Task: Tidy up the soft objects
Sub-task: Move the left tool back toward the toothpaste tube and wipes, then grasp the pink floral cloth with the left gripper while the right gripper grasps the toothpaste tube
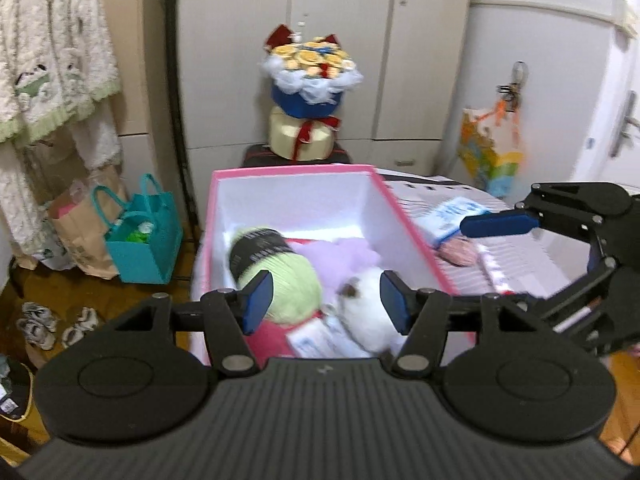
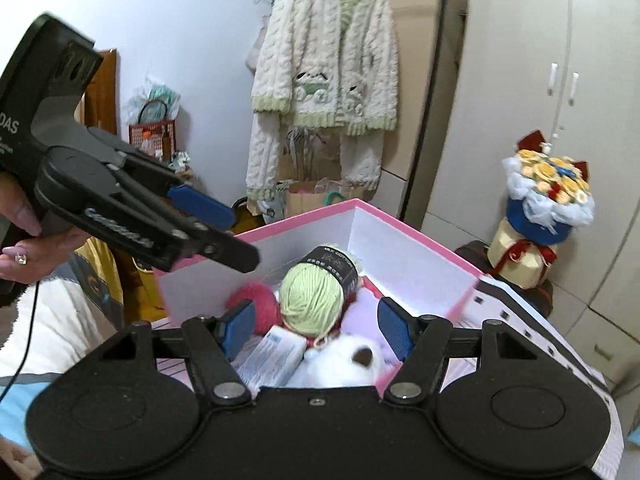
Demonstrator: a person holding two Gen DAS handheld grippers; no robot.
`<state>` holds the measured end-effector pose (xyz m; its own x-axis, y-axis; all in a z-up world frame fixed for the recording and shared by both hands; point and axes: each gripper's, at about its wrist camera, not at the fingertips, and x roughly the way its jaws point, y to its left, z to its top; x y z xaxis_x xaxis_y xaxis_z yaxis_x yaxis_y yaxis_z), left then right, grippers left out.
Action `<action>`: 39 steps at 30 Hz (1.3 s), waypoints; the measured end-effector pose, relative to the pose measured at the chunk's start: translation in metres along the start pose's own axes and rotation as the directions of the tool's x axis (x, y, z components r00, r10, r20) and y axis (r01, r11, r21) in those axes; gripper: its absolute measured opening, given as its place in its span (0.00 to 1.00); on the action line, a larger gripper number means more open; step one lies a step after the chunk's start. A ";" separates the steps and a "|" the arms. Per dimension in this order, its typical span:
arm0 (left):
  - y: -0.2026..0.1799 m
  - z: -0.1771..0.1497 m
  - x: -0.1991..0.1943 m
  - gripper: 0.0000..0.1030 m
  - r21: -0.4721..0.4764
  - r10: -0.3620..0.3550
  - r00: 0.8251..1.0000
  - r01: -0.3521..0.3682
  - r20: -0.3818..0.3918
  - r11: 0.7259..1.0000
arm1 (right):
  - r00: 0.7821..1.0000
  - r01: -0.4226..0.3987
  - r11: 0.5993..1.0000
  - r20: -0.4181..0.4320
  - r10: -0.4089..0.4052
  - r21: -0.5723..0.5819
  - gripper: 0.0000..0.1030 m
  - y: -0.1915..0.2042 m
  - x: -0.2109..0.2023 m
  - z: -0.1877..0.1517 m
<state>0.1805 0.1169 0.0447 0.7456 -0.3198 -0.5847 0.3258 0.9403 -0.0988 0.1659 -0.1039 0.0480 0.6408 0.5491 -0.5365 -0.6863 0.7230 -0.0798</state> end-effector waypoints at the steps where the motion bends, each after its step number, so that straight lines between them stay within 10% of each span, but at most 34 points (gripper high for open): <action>1: -0.005 -0.001 -0.005 0.57 0.009 -0.015 1.000 0.015 -0.004 1.000 | 1.000 0.003 1.000 0.001 -0.003 0.016 0.69 -0.002 -0.009 -0.004; 23: -0.158 -0.029 0.015 0.60 0.189 -0.281 0.952 0.301 -0.123 0.935 | 0.975 0.218 0.938 -0.091 -0.201 0.270 0.71 -0.080 -0.104 -0.138; 39: -0.206 -0.020 0.127 0.60 0.019 -0.101 0.995 0.101 0.004 0.995 | 0.977 0.213 0.935 -0.075 -0.200 0.283 0.67 -0.124 -0.020 -0.164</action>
<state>0.1965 -0.1153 -0.0254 0.7111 -0.4136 -0.5686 0.4105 0.9008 -0.1419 0.1818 -0.2732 -0.0690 0.7377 0.3604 -0.5709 -0.4076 0.9119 0.0491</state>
